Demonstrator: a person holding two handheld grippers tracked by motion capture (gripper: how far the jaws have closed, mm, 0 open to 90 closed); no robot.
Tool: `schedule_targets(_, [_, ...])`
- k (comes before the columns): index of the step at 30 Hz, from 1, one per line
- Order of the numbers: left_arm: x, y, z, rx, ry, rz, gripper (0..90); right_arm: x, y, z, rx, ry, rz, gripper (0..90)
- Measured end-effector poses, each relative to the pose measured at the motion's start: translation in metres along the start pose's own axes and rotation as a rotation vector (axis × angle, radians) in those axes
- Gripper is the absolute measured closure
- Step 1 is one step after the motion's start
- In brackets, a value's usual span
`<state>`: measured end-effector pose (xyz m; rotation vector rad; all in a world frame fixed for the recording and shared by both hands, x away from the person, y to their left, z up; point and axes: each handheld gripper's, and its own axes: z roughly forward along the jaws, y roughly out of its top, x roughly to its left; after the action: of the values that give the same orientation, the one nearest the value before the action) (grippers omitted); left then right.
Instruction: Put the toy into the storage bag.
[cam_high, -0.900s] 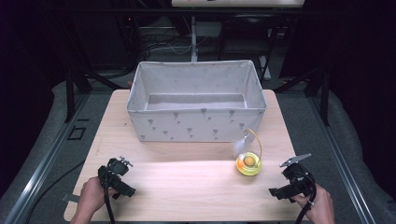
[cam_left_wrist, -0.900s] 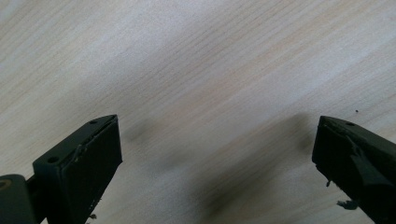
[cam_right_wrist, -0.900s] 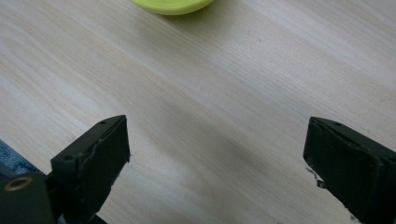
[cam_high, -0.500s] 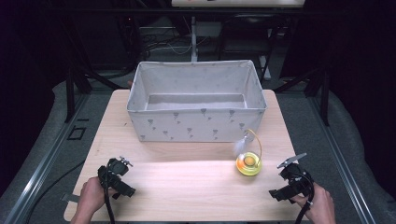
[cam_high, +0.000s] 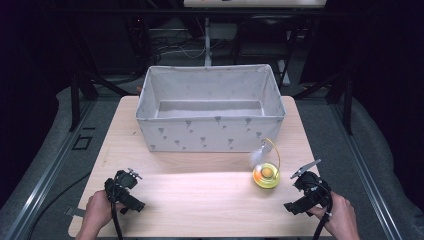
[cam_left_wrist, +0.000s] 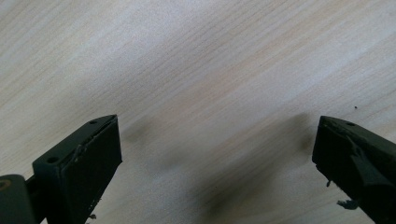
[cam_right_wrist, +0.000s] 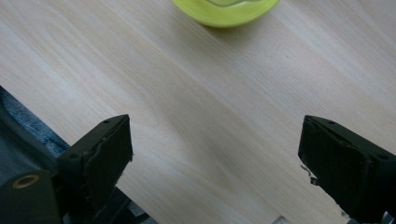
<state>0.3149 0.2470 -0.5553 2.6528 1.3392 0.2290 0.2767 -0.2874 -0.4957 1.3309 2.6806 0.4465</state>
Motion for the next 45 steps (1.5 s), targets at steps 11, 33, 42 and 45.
schedule_targets(11, [0.000, -0.001, 0.000, -0.002, -0.002, -0.009, 1.5, -0.005, 0.018, -0.025, -0.037, -0.007, -0.034, 9.6])
schedule_targets(33, [0.000, 0.000, 0.001, 0.005, -0.004, -0.009, 1.4, 0.006, 0.082, -0.063, -0.072, -0.012, -0.158, 0.0])
schedule_targets(42, [0.000, 0.000, 0.002, 0.007, -0.003, -0.001, 1.5, 0.007, 0.112, -0.075, -0.042, 0.000, -0.217, 14.2])
schedule_targets(45, [0.000, 0.000, 0.002, 0.007, -0.003, -0.003, 1.4, 0.008, 0.122, -0.079, -0.005, -0.012, -0.237, 23.3])
